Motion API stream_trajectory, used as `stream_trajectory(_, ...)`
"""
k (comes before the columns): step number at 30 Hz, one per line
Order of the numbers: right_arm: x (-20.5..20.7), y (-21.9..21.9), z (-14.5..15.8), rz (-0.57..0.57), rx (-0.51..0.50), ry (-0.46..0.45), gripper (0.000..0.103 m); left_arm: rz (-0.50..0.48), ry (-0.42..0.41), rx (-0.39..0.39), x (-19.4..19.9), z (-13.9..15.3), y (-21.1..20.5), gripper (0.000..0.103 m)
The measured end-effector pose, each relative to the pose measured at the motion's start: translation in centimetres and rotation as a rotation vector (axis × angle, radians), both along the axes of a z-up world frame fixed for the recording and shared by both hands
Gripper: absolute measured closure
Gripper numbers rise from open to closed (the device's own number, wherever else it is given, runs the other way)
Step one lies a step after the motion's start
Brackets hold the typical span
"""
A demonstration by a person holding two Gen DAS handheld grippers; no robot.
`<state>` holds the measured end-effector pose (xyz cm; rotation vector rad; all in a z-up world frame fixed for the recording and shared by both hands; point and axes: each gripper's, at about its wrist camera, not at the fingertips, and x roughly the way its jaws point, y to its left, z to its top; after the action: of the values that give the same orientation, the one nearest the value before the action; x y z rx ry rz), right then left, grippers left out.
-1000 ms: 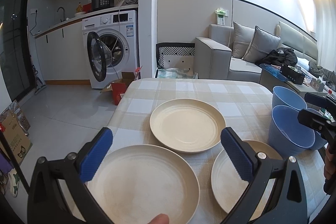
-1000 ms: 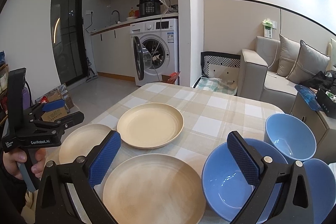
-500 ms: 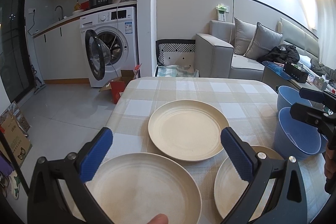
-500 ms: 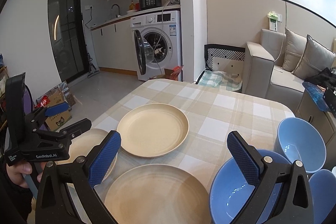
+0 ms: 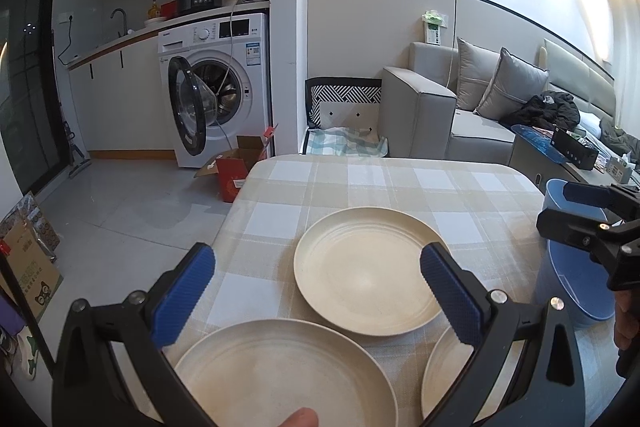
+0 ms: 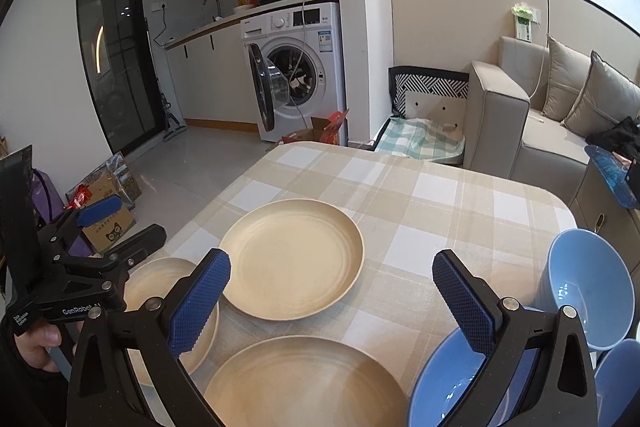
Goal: Organize plates and bowls
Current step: 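Move the right tool toward the nearest cream plate's rim, then lower the right tool's open fingers onto the cream plate's rim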
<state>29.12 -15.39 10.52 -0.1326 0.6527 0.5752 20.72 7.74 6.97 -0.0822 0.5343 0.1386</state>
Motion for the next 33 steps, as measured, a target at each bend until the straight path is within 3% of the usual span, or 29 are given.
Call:
stream_trajectory(11, 3.0, 1.1, -1.8, -0.048, -0.020, 0.080, 0.000, -0.007, 0.006, 0.026, 1.8, -0.5, 0.3, 0.000)
stream_trajectory(21, 4.7, 2.3, -2.9, -0.059, -0.039, 0.121, 0.000, 0.001, 0.036, -0.020, 3.3, -1.3, 1.6, 0.000)
stream_trajectory(33, 7.0, 3.4, -5.2, -0.112, -0.072, 0.225, 0.000, 0.019, 0.134, -0.017, 5.7, -3.4, 2.0, 0.000)
